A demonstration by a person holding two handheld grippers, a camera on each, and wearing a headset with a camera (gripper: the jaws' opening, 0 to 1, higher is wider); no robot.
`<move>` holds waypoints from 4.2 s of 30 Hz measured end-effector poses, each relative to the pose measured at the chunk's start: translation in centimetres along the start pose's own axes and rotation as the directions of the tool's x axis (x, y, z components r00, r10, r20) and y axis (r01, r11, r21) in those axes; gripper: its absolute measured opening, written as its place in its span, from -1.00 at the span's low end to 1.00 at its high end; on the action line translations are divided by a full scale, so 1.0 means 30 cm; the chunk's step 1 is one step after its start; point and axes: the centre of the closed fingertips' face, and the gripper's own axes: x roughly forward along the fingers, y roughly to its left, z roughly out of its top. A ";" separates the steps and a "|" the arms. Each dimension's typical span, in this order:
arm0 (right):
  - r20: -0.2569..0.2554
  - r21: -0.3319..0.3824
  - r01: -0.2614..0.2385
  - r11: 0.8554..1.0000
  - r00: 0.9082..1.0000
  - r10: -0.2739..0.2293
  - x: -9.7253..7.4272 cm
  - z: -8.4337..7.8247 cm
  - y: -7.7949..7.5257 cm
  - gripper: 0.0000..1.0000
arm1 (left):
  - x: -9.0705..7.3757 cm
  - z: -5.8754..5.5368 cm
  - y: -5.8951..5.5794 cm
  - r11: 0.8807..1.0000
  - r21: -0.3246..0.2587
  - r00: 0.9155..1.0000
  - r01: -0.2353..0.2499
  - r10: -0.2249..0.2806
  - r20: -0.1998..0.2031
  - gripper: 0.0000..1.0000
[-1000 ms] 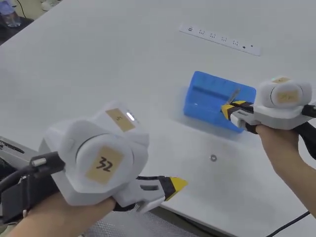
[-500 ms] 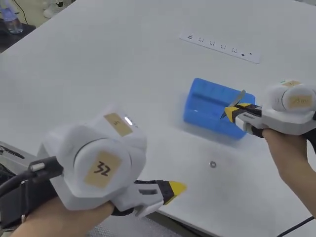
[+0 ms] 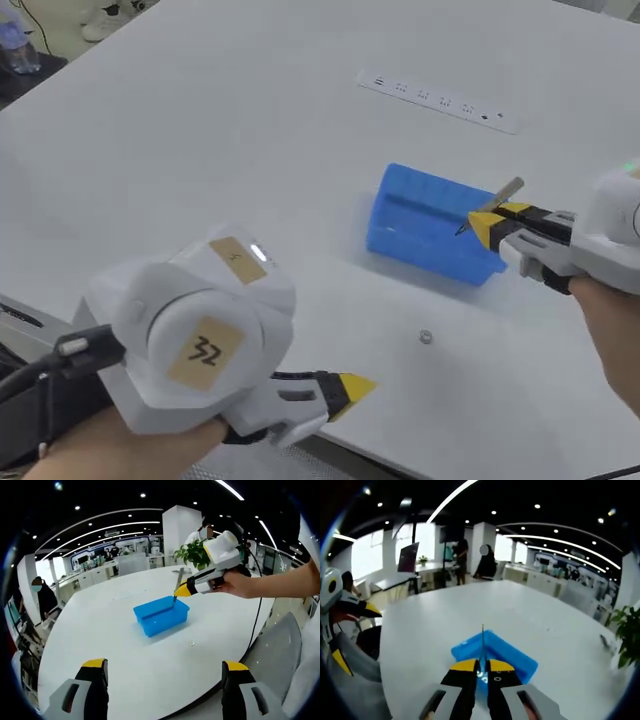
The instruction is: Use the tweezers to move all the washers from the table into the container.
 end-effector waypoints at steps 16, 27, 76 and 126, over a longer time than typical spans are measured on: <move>-0.040 0.052 -0.024 0.998 0.999 0.026 -0.045 -0.106 0.094 -0.93 | -0.006 -0.009 -0.006 1.000 -0.011 1.000 -0.005 0.005 0.003 0.93; -0.100 0.089 -0.048 0.995 0.993 0.056 -0.041 -0.204 0.156 -0.93 | -0.007 -0.014 -0.017 1.000 -0.017 1.000 0.001 -0.001 0.001 0.93; -0.152 0.106 -0.045 0.993 0.987 0.061 -0.019 -0.286 0.172 -0.94 | -0.011 -0.027 -0.008 1.000 -0.006 1.000 -0.005 0.005 -0.013 0.92; -0.056 0.077 0.092 0.993 0.995 -0.088 0.129 -0.089 -0.131 -0.94 | -0.003 -0.035 0.004 1.000 -0.004 1.000 -0.006 0.006 -0.030 0.92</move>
